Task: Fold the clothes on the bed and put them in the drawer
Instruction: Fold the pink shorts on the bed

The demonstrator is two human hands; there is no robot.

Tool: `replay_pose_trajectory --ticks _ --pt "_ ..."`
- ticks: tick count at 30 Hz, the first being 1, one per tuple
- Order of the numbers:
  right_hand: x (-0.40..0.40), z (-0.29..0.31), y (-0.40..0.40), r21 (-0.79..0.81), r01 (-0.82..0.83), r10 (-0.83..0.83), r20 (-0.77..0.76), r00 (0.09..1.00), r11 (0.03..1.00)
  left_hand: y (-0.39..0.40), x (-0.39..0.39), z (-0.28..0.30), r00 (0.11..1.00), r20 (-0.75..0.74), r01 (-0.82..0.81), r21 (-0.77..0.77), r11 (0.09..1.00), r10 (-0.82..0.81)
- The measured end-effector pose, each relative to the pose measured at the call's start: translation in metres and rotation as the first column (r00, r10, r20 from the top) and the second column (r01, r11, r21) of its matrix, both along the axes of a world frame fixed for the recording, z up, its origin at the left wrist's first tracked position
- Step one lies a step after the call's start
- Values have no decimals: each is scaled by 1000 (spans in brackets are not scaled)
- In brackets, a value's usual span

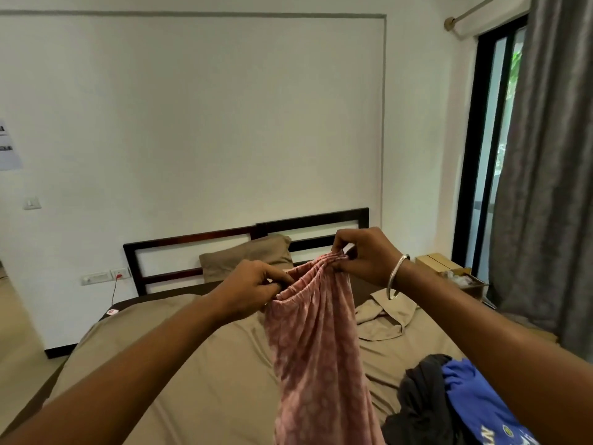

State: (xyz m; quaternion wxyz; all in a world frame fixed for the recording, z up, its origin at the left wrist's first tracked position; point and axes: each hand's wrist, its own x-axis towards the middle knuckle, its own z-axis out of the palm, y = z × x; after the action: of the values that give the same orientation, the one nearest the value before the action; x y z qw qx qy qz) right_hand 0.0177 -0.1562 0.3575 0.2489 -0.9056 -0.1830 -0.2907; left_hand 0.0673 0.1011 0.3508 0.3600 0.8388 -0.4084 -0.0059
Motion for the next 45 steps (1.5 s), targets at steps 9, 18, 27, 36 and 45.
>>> replay_pose_trajectory --ticks 9,18,27,36,45 --pt "4 3 11 -55 -2 -10 -220 976 999 28 4 -6 802 595 -61 -5 998 52" --pt "21 9 47 68 117 -120 50 992 991 24 15 15 639 657 -509 -27 860 399" --pt "26 17 66 258 83 -89 9 996 963 36 13 24 943 -282 -278 -378 883 176" --pt "24 5 21 527 -182 481 -511 712 830 43 24 27 974 215 -75 34 997 66" --pt "57 -1 -22 541 -215 580 -784 220 813 10 55 33 856 -478 63 472 879 195"
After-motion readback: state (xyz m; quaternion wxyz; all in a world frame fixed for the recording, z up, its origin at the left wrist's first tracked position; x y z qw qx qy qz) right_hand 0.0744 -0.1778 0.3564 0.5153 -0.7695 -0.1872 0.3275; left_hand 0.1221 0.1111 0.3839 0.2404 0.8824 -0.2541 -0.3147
